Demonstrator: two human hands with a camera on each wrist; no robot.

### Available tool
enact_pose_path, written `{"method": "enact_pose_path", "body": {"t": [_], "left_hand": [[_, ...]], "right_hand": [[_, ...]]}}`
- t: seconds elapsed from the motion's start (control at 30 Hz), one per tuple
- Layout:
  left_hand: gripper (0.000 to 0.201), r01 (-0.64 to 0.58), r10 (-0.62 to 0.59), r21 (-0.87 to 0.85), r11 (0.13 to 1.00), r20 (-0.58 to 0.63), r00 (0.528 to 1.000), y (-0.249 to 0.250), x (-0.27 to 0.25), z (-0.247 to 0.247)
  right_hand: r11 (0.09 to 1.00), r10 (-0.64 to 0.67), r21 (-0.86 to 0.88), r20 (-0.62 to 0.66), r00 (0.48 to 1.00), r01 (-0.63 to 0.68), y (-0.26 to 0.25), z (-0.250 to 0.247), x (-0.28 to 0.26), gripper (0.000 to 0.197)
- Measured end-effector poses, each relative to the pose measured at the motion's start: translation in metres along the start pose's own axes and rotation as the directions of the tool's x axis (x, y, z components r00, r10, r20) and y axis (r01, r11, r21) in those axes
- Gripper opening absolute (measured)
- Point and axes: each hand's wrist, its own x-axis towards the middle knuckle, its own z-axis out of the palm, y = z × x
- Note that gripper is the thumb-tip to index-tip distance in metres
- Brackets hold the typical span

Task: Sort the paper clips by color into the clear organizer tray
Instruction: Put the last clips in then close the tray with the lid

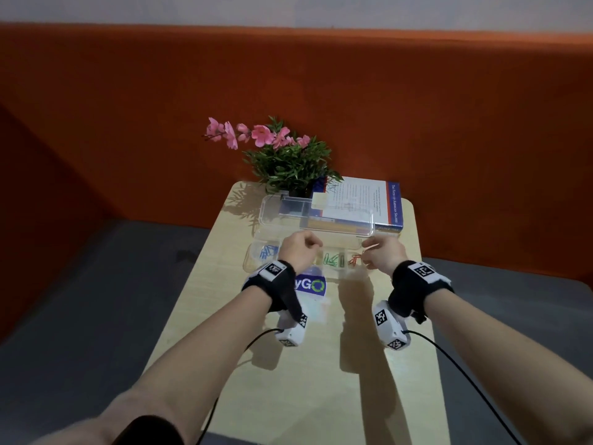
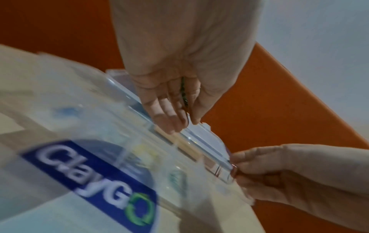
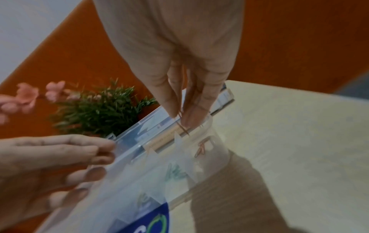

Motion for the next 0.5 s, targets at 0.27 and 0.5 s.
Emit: {"method": "enact_pose_path", "body": {"t": [0.27,0.5], "left_hand": [[0.047,0.205,-0.156,0.337,0.919,-0.165,0.974,-0.041,0.036,-0.065],[0.070,0.342,-0.341,-0.011,0.940,0.049,0.939,-0.037,0.055,-0.082]], "right_hand": [[0.977,-0.012,-0.212,-0.067,0.998,-0.002,-0.022,-0.023,0.018,0.044],[0.940,0.236,0.200,0.203,0.950,-0.276,-0.030,-0.022,0.022,0.062]]}}
